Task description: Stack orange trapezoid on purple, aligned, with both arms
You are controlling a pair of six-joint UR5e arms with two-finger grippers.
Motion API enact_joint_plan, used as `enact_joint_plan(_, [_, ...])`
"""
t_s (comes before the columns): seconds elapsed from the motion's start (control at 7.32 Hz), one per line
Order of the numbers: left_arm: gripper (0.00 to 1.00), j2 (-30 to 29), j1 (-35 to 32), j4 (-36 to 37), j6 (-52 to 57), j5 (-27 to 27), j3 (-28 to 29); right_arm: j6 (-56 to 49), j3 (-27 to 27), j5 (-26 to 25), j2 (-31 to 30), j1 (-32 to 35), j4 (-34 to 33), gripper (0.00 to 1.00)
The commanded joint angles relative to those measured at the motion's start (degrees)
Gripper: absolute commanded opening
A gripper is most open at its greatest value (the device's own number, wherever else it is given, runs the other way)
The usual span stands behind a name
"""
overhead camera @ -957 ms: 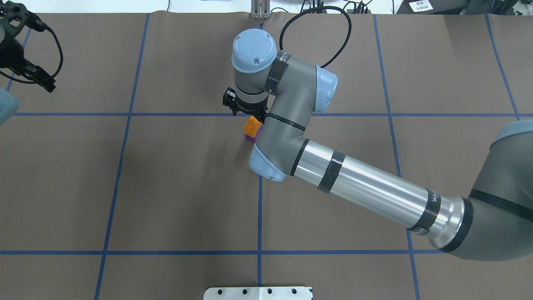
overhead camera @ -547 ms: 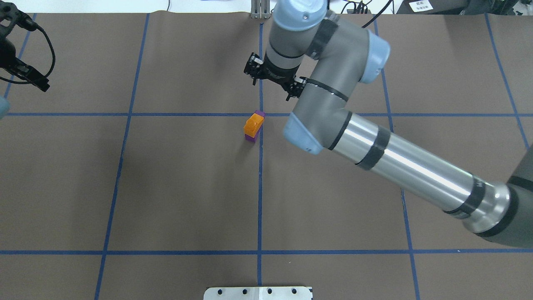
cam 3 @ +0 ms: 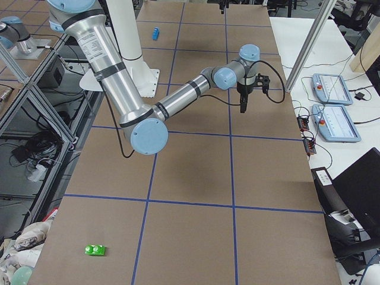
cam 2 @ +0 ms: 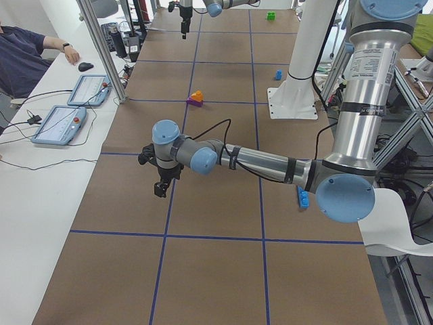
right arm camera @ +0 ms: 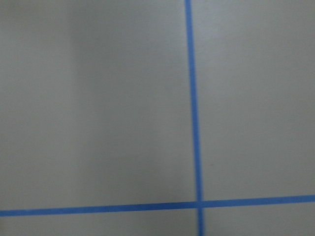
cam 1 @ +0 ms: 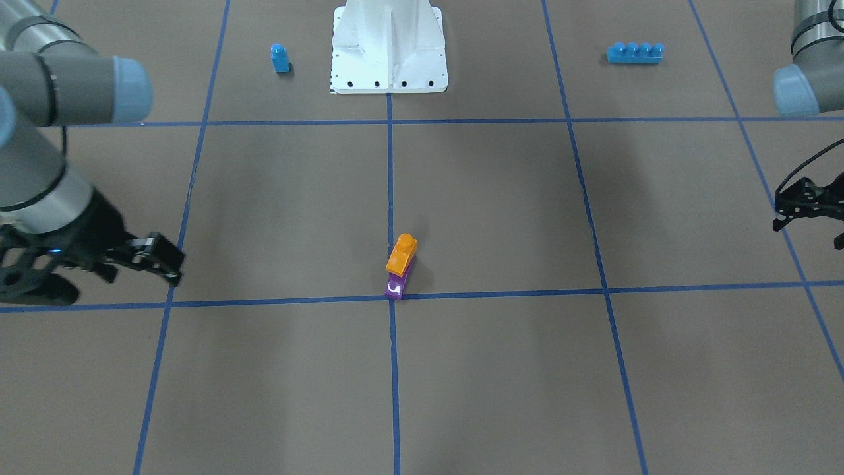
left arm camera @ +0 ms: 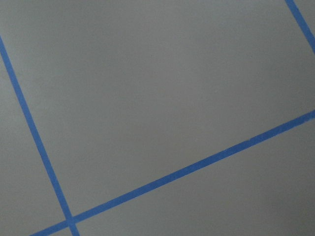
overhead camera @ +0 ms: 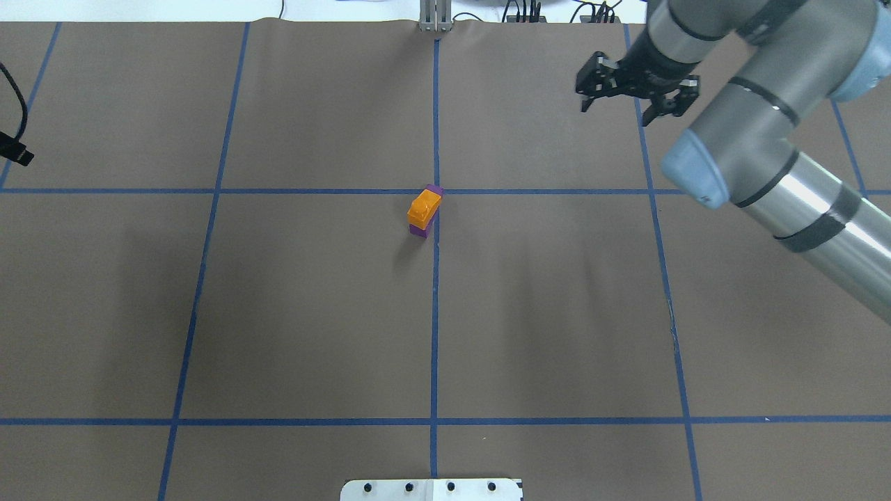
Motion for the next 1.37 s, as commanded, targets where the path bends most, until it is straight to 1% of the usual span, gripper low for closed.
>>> enact_joint_plan(0.0, [1.00,6.21,-6.72,-0.51,5.36,-0.81,-0.03,-27.87,-2.41,7.80,-13.04,12.95,0.39,1.00])
enact_joint_plan(0.14, [1.00,7.54,-7.52,-0.51,5.80,-0.81,0.23,-29.80,-2.77,10.71,-14.94,15.79,0.56,1.00])
enact_joint_plan(0.27, [1.00,9.73,-8.05,-0.33,5.80,-0.28,0.58,-29.91,-2.86,10.05,-17.48,16.86,0.65,1.00])
enact_joint_plan(0.41, [1.00,9.93,-8.67,-0.50,5.80,-0.28,1.80,-30.87,-3.03,8.73,-19.68,18.09,2.13,1.00])
enact_joint_plan(0.55, [1.00,9.67,-9.98,0.28,5.54,-0.54,1.99,-31.05,-4.43,8.72,-20.66,18.88,2.67,1.00])
enact_joint_plan(0.68, [1.00,10.01,-10.25,0.81,5.54,-0.80,1.55,-31.92,-4.27,9.16,-22.76,19.50,2.76,1.00])
enact_joint_plan(0.96, [1.00,9.58,-10.25,6.85,5.10,-0.72,-0.72,-32.63,-3.74,9.07,-24.79,20.21,2.85,1.00])
enact_joint_plan(1.23, [1.00,10.54,-10.25,12.83,5.01,-0.89,-5.20,-32.72,-3.74,8.81,-25.41,20.47,2.85,1.00])
